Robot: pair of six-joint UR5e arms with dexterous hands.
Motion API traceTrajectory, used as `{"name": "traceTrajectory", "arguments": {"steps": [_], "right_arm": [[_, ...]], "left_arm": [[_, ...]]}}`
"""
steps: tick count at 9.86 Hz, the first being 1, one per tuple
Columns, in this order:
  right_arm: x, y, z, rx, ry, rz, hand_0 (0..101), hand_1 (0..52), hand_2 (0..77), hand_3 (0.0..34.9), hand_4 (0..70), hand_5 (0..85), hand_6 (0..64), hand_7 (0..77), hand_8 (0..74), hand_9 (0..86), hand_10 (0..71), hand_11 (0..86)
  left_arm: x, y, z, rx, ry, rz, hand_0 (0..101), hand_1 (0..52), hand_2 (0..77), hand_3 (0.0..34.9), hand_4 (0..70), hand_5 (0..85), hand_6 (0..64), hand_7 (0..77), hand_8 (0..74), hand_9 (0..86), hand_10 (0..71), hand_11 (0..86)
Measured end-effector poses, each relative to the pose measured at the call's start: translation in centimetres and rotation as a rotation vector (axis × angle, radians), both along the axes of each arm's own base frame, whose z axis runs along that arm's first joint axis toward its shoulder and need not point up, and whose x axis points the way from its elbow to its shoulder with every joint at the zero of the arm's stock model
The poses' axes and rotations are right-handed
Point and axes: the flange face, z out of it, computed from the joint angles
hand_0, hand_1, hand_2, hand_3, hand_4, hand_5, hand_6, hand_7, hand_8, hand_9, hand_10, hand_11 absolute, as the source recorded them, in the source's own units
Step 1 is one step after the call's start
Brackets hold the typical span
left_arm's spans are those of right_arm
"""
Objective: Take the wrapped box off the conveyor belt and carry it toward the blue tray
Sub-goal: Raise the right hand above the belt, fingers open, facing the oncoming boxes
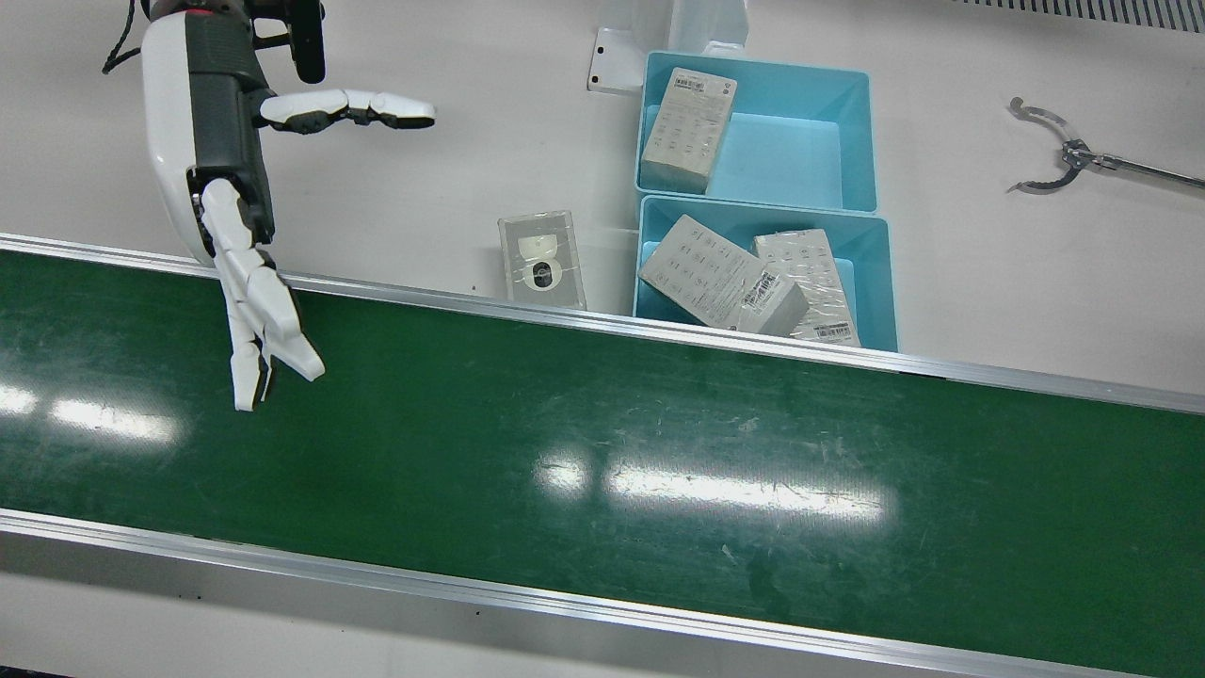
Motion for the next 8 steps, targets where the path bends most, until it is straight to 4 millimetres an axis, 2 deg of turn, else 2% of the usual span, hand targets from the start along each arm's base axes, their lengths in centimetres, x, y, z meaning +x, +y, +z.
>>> {"name": "traceTrajectory", "arguments": {"steps": [1,2,3,4,6,7,8], "right_arm": [[-0.9,-1.8,0.9,-0.029,-0.033,-0.001,45,12.0,14.2,29.7,4.9,7.1,0.0,15.3,0.0,3.8,1.6,1.1],[-2.0,-3.5,1.9,-0.058,-0.077,-0.01,45,12.0,13.6,29.6,7.6,15.8,0.0,15.3,0.0,3.8,1.6,1.1],[-3.4,-4.9,2.1,-0.077,-0.119,-0.025,45,12.0,13.6,29.6,7.6,15.8,0.0,15.3,0.0,3.8,1.6,1.1],[-4.6,-6.0,1.7,-0.085,-0.147,-0.038,44,8.2,11.4,29.3,11.5,20.2,0.0,19.6,0.0,5.4,1.6,2.2],[-6.5,-7.3,1.3,-0.056,-0.196,-0.061,44,8.2,11.4,29.3,11.5,20.2,0.0,19.6,0.0,5.4,1.6,2.2],[-6.9,-7.8,1.8,-0.033,-0.219,-0.068,39,8.2,9.3,29.8,2.2,16.4,0.0,16.9,0.0,4.9,1.6,2.7],[-7.1,-8.2,2.4,-0.014,-0.234,-0.075,39,8.2,9.3,29.8,2.2,16.4,0.0,16.9,0.0,4.9,1.6,2.7]], "left_arm": [[0.0,0.0,0.0,0.0,0.0,0.0,0,0.0,1.1,0.0,0.5,0.5,0.0,0.5,0.5,0.0,0.5,0.0],[0.0,0.0,0.0,0.0,0.0,0.0,0,0.0,1.1,0.0,0.5,0.5,0.5,0.5,0.5,0.0,0.5,0.0],[0.0,0.0,0.0,0.0,0.0,0.0,0,0.0,0.5,0.0,0.5,0.5,0.5,0.5,0.5,0.0,0.5,0.0],[0.0,0.0,0.0,0.0,0.0,0.0,0,0.0,0.5,0.0,0.5,0.5,0.5,0.5,0.5,0.5,0.0,0.0],[0.0,0.0,0.0,0.0,0.0,0.0,0,0.0,1.1,0.0,0.5,0.5,0.5,0.5,0.0,0.5,0.0,0.0],[0.0,0.0,0.0,0.0,0.0,0.0,0,0.0,0.5,0.0,0.5,0.5,0.5,0.5,0.5,0.0,0.5,0.0],[0.0,0.0,0.0,0.0,0.0,0.0,0,0.0,1.1,0.0,0.5,0.5,0.5,0.5,0.5,0.0,0.5,0.0]]}}
